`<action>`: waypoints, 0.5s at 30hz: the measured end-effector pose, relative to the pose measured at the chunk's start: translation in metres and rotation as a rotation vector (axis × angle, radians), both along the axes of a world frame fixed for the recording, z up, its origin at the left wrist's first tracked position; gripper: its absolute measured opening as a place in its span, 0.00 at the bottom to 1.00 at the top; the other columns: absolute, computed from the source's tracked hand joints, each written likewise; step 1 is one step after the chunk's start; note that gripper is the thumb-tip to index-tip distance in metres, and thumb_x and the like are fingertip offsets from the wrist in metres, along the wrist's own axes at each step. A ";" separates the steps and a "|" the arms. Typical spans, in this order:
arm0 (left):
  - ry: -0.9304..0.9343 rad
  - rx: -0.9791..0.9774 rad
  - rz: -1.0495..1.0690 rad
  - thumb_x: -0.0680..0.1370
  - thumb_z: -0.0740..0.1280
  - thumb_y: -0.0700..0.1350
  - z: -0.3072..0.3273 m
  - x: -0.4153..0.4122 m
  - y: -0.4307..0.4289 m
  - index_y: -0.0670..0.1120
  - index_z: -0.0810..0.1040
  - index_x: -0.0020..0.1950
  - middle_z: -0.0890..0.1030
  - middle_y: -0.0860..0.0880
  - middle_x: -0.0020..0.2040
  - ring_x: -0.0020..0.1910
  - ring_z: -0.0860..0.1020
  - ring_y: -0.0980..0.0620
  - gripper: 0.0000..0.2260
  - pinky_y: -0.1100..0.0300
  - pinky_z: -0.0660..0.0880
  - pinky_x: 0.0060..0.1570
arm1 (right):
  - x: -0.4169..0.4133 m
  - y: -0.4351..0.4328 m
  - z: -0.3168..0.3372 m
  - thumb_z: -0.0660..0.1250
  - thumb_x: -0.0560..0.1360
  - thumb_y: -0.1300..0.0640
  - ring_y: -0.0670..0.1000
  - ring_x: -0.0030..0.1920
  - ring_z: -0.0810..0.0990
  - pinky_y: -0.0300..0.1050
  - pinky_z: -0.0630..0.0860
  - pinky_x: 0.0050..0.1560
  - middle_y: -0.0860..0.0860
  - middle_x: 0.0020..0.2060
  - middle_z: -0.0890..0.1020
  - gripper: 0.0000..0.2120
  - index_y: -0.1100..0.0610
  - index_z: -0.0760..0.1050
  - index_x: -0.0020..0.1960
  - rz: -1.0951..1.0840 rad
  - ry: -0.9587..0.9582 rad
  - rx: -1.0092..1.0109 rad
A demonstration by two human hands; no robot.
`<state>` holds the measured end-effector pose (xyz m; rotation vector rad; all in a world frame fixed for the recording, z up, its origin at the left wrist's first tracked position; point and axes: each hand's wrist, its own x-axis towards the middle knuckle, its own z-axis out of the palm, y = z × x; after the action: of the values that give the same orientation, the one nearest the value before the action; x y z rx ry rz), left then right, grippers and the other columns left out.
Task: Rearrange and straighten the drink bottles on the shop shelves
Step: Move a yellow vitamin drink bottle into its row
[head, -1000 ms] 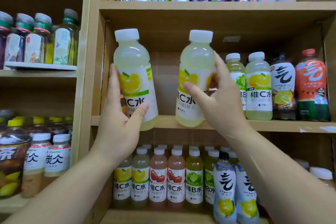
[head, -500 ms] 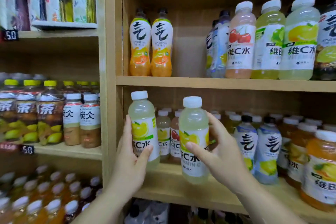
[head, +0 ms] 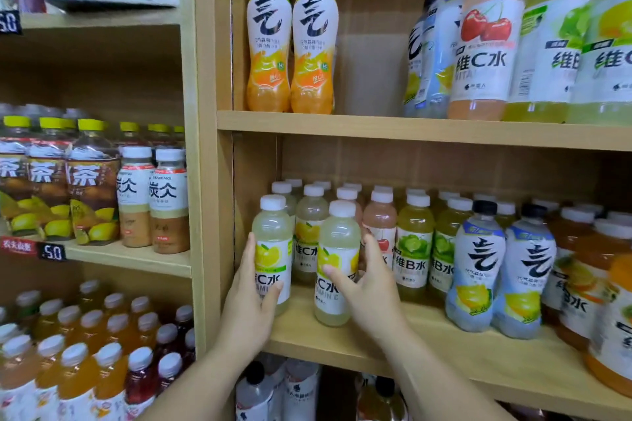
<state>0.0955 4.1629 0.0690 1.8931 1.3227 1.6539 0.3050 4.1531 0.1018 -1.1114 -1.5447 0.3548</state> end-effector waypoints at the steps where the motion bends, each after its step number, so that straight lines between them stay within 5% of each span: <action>1: 0.004 -0.001 0.013 0.80 0.69 0.38 -0.001 -0.001 0.002 0.75 0.45 0.76 0.60 0.64 0.79 0.76 0.62 0.65 0.44 0.78 0.57 0.67 | -0.001 0.003 -0.001 0.78 0.72 0.45 0.38 0.59 0.80 0.49 0.79 0.61 0.36 0.58 0.82 0.28 0.39 0.69 0.66 -0.019 0.005 0.001; 3: 0.003 -0.012 0.041 0.80 0.71 0.39 -0.004 -0.003 0.006 0.76 0.46 0.76 0.62 0.65 0.77 0.73 0.64 0.66 0.45 0.81 0.58 0.64 | 0.000 0.006 -0.002 0.78 0.71 0.42 0.37 0.57 0.81 0.44 0.80 0.57 0.34 0.56 0.82 0.26 0.34 0.69 0.63 -0.036 -0.009 -0.008; 5: 0.006 -0.033 0.066 0.79 0.73 0.41 -0.008 -0.004 0.006 0.73 0.47 0.79 0.66 0.64 0.76 0.71 0.68 0.64 0.45 0.72 0.64 0.67 | 0.003 0.006 -0.007 0.78 0.69 0.40 0.36 0.57 0.81 0.40 0.79 0.56 0.33 0.56 0.82 0.26 0.31 0.70 0.62 -0.041 -0.032 -0.022; 9: 0.081 -0.046 0.226 0.78 0.74 0.45 -0.027 -0.004 -0.002 0.56 0.58 0.83 0.75 0.50 0.73 0.68 0.77 0.51 0.38 0.51 0.74 0.68 | 0.017 0.003 -0.025 0.81 0.68 0.43 0.41 0.57 0.82 0.43 0.79 0.60 0.40 0.58 0.84 0.31 0.47 0.77 0.68 -0.079 -0.119 -0.111; 13: 0.168 0.056 0.328 0.75 0.77 0.39 -0.039 -0.001 -0.013 0.42 0.76 0.72 0.80 0.44 0.58 0.56 0.81 0.42 0.26 0.45 0.79 0.59 | 0.023 0.009 -0.029 0.82 0.67 0.48 0.32 0.46 0.82 0.25 0.75 0.44 0.36 0.46 0.85 0.23 0.48 0.83 0.60 -0.050 -0.134 -0.201; 15: 0.180 0.030 0.377 0.74 0.78 0.39 -0.030 0.001 -0.011 0.39 0.79 0.68 0.81 0.43 0.55 0.53 0.82 0.41 0.23 0.47 0.79 0.57 | 0.017 0.016 -0.027 0.81 0.69 0.49 0.32 0.45 0.82 0.25 0.74 0.44 0.36 0.46 0.86 0.19 0.49 0.84 0.58 -0.036 -0.134 -0.193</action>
<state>0.0968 4.1518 0.0386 1.9383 1.8308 1.7069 0.3217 4.1688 0.0747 -1.3344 -1.6315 0.4194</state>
